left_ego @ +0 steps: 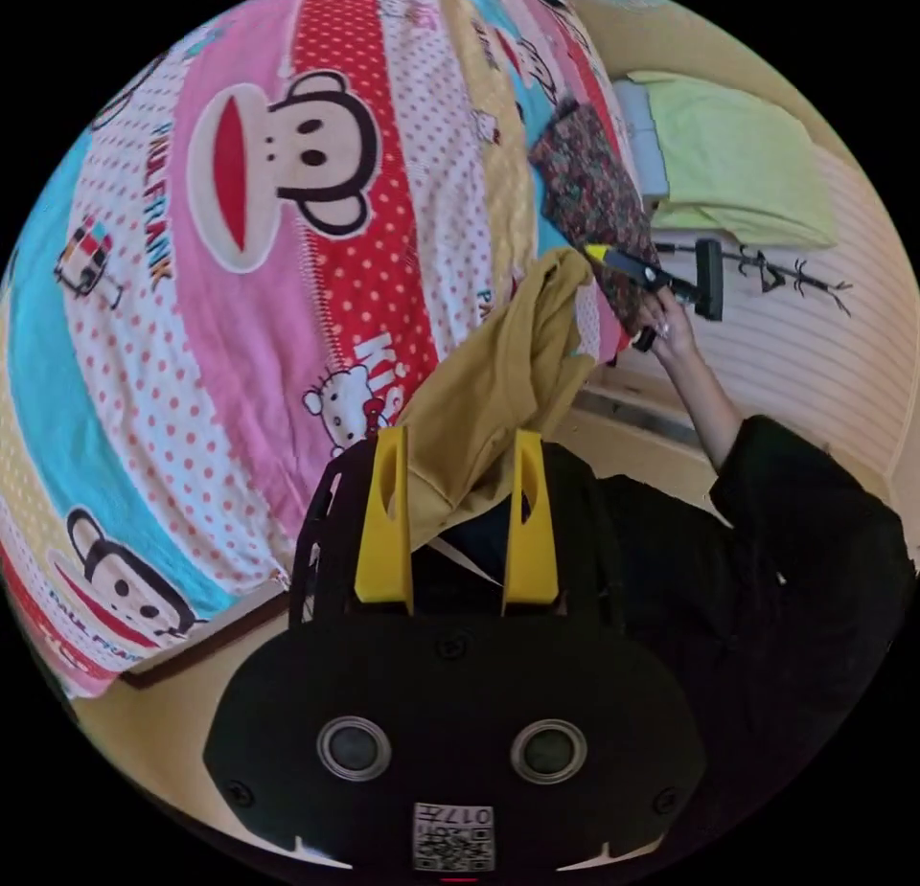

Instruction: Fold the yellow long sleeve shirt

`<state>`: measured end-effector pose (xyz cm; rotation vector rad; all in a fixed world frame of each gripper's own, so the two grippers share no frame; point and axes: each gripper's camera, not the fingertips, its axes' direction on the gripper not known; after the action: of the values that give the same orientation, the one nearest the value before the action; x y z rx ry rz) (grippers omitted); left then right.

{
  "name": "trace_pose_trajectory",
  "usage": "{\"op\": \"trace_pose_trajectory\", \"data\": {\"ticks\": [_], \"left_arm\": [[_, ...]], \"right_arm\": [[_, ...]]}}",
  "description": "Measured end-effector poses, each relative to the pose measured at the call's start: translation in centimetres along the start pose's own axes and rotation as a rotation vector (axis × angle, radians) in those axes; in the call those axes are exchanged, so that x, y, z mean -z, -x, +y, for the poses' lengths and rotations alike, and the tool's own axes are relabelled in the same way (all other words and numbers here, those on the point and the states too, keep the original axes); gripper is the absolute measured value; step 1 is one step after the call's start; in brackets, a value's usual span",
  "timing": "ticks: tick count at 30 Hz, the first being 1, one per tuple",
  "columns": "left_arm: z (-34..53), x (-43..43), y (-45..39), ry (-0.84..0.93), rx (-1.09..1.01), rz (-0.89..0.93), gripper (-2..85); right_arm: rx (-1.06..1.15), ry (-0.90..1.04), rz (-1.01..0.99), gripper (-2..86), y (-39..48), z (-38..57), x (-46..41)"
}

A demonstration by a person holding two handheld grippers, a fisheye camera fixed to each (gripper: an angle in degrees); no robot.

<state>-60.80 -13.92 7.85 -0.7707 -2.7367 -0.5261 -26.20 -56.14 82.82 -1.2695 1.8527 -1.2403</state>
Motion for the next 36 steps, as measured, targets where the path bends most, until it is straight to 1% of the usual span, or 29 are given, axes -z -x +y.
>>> {"op": "trace_pose_trajectory", "data": {"ticks": [1, 2, 3, 4, 5, 6, 8, 10, 12, 15, 18, 20, 21, 23, 24, 26, 28, 30, 31, 32, 33, 36], "left_arm": [[-0.5, -2.3, -1.3, 0.096, -0.058, -0.047, 15.5], [-0.6, -4.6, -2.6, 0.199, -0.119, -0.151, 15.7], [-0.4, -5.8, -3.2, 0.241, -0.149, -0.22, 15.8], [0.1, -7.7, -4.3, 0.293, -0.213, -0.336, 15.9], [0.8, -9.2, -5.3, 0.317, -0.27, -0.425, 15.8], [1.2, -9.8, -5.6, 0.325, -0.292, -0.464, 15.7], [2.2, -11.9, -6.4, 0.364, -0.338, -0.601, 13.3], [2.5, -13.0, -6.6, 0.406, -0.359, -0.671, 11.5], [2.8, -13.9, -6.8, 0.449, -0.391, -0.704, 10.5], [3.0, -14.8, -6.7, 0.516, -0.395, -0.752, 5.7], [2.9, -13.5, -5.9, 0.513, -0.318, -0.65, 5.2], [2.8, -10.9, -4.6, 0.425, -0.192, -0.464, 5.1], [2.9, -10.3, -4.3, 0.4, -0.164, -0.415, 5.1], [3.9, -7.5, -2.5, 0.266, -0.045, -0.269, 4.9], [4.2, -6.9, -1.9, 0.232, -0.01, -0.248, 4.8], [6.0, -4.9, 0.3, 0.12, 0.127, -0.183, 4.6], [7.6, -4.2, 1.8, 0.064, 0.217, -0.149, 4.5], [9.1, -4.0, 2.7, 0.025, 0.268, -0.12, 4.4], [9.9, -4.1, 3.0, 0.003, 0.285, -0.084, 4.4], [10.8, -4.2, 3.0, -0.02, 0.298, -0.049, 4.3], [11.3, -4.3, 2.8, -0.033, 0.3, -0.034, 4.3], [13.5, -4.3, 1.5, -0.095, 0.287, 0.007, 4.0]], "right_arm": [[0.026, 0.036, 0.036, 5.8, 0.3, -0.3, -0.2], [0.036, 0.053, 0.049, 6.1, 0.4, -0.4, -0.3], [0.054, 0.077, 0.072, 6.8, 0.7, -0.4, -0.6], [0.073, 0.093, 0.084, 7.0, 0.9, -0.3, -0.9], [0.08, 0.1, 0.089, 7.2, 1.1, -0.2, -1.0], [0.092, 0.109, 0.098, 7.4, 1.3, 0.0, -1.3], [0.105, 0.116, 0.108, 7.9, 1.7, 0.3, -1.7], [0.132, 0.134, 0.142, 8.9, 2.3, 0.6, -2.5], [0.138, 0.134, 0.151, 10.1, 2.6, 0.8, -2.9], [0.096, 0.118, 0.139, 11.9, 2.4, 0.6, -2.9], [0.149, 0.084, 0.104, 12.6, 3.2, 0.8, -2.0], [0.203, 0.11, 0.039, 12.9, 3.7, 0.9, -2.0], [0.23, 0.14, -0.011, 13.2, 3.9, 0.9, -2.3], [0.241, 0.164, -0.024, 13.5, 4.2, 1.1, -3.1], [0.239, 0.176, -0.007, 13.5, 4.3, 1.2, -3.8], [0.252, 0.208, 0.005, 13.3, 4.6, 1.3, -5.1], [0.279, 0.301, 0.02, 12.3, 5.0, 1.6, -7.7], [0.289, 0.413, 0.061, 9.7, 5.5, 2.3, -9.9], [0.288, 0.435, 0.12, 6.8, 6.1, 2.9, -10.4], [0.288, 0.419, 0.151, 5.3, 6.6, 3.2, -10.3], [0.283, 0.362, 0.18, 4.6, 7.5, 4.1, -9.4], [0.283, 0.203, 0.131, 3.3, 10.4, 6.9, -5.3]]}}
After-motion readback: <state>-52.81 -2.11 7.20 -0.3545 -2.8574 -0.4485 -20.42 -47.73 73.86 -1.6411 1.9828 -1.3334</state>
